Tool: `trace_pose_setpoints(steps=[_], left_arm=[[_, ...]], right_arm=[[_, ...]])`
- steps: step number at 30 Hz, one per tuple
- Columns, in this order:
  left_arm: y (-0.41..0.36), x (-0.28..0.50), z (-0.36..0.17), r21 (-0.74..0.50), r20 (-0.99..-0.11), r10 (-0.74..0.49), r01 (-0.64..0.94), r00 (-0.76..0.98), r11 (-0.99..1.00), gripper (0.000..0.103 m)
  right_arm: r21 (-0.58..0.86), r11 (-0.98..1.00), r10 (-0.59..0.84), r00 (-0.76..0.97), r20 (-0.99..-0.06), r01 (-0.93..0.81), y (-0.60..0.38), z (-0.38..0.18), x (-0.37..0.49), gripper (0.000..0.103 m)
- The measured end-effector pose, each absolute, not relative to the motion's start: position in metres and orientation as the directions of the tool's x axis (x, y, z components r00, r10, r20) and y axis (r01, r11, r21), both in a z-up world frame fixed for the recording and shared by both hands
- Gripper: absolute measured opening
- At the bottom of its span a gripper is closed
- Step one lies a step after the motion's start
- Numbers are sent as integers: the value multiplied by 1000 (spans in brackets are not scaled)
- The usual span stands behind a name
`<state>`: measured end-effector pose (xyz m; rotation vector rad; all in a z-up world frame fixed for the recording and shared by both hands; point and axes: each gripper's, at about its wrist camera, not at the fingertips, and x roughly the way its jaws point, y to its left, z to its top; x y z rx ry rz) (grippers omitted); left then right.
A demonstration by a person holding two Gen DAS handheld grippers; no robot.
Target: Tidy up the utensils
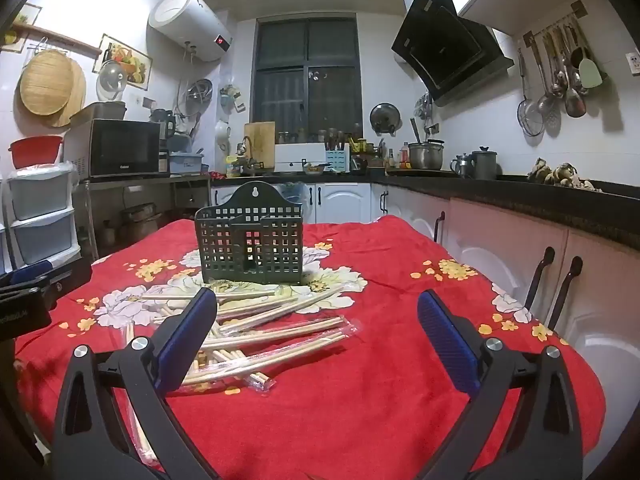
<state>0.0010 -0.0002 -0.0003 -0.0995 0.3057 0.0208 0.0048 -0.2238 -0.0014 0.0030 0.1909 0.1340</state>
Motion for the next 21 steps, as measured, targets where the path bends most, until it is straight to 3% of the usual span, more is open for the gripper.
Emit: trace_pose_setpoints(steps=[21], left_arm=[[1, 0, 4, -102, -287, 0, -31, 958, 994, 94]], right_arm=[[8, 991, 131, 973, -189, -131, -224, -1, 4, 97]])
